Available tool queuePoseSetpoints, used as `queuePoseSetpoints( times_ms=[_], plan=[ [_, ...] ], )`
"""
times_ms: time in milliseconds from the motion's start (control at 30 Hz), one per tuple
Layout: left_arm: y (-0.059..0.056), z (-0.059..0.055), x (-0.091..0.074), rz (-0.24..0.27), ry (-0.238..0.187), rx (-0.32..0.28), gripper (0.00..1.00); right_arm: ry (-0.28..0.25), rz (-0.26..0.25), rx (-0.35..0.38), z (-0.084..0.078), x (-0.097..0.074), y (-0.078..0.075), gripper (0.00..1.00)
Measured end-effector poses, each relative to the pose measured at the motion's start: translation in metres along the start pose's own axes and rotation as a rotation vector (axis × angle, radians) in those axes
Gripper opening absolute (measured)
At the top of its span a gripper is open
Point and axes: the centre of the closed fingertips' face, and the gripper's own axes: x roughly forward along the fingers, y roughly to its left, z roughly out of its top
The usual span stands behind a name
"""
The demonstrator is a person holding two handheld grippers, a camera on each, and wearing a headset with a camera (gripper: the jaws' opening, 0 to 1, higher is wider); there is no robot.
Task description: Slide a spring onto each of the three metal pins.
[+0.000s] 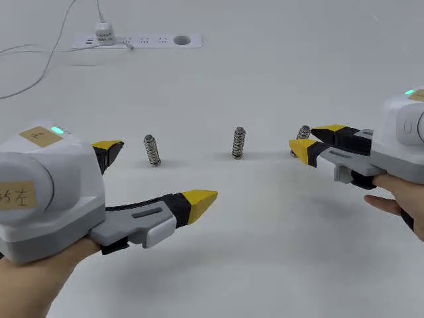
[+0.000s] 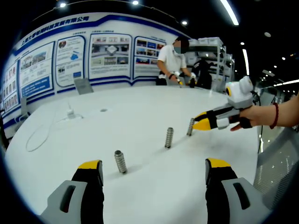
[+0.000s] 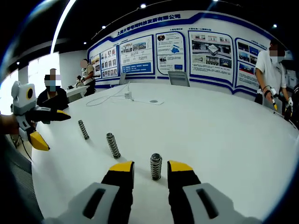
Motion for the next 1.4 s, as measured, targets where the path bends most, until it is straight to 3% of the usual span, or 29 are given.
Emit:
queuePoseSetpoints(
  times_ms=[333,467,767,1100,1400],
  plan=[
    [0.003,0.003,-0.004,-0.001,0.005,-0.007,0.95,0.016,0.037,-0.001,0.002,-0.019,0.010,0.43],
    [0.003,0.001,-0.006,-0.004,0.029,-0.005,0.95,0.041,0.047,0.006,0.000,-0.027,0.013,0.51],
    [0.001,0.002,-0.016,-0.015,0.025,-0.012,0.98,0.054,0.072,0.009,-0.003,-0.049,0.022,0.60],
    [-0.002,-0.001,-0.028,-0.022,0.030,-0.012,1.00,0.097,0.075,0.001,-0.019,-0.071,0.032,0.73],
    [-0.003,-0.006,-0.036,-0.015,0.035,-0.017,1.00,0.076,0.091,-0.001,-0.022,-0.085,0.040,0.79]
  ],
)
